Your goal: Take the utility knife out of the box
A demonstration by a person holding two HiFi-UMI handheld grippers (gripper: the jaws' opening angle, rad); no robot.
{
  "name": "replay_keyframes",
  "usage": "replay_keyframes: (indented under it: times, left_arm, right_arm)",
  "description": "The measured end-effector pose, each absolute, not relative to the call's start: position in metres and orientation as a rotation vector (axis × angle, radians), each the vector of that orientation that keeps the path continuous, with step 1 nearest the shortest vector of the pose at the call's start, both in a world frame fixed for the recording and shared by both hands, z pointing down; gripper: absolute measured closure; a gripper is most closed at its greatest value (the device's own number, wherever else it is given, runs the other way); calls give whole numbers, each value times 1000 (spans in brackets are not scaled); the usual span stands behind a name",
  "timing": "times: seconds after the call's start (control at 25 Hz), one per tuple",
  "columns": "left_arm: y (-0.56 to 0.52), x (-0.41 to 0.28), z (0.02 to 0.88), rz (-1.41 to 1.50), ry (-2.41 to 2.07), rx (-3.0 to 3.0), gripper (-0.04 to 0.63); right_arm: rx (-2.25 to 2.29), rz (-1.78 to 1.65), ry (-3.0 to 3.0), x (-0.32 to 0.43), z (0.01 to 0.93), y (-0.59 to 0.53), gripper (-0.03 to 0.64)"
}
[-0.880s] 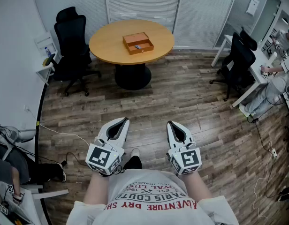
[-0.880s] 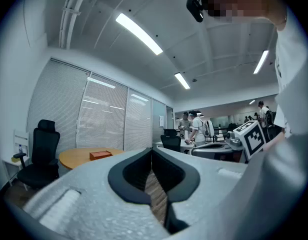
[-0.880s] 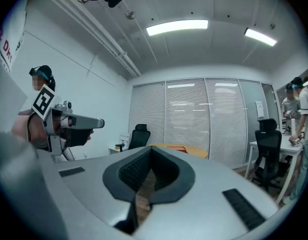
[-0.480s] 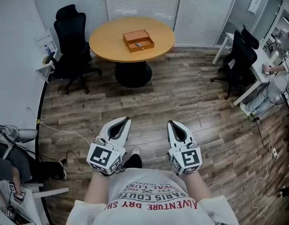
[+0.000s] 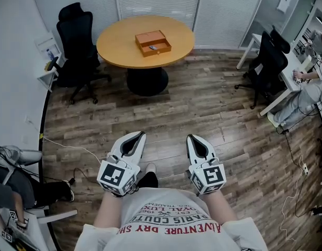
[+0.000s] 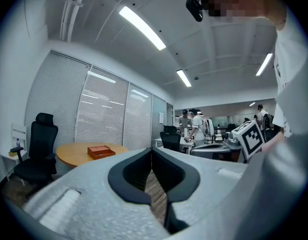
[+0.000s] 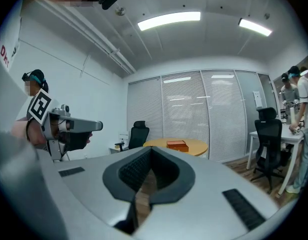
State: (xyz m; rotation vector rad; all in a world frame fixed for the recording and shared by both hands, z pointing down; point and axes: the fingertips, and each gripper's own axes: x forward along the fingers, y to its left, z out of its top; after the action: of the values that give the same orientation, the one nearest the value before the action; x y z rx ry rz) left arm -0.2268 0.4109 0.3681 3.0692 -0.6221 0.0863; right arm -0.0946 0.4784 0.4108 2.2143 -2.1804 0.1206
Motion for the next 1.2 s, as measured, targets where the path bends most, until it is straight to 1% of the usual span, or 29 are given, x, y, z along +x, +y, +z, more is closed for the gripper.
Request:
replay_keyframes:
  times: [0.6, 0.92, 1.2]
  left_arm:
    - [288, -227, 370, 49, -634, 3016, 584]
    - [216, -229, 384, 74, -604, 3001, 584]
    - [178, -226, 403, 95, -565, 2968, 584]
  right_arm:
    - [2180, 172, -2136, -88, 414, 359, 611]
    - [2206, 219, -2075, -83, 427, 291, 611]
    - [2217, 260, -2035, -83, 438, 259, 611]
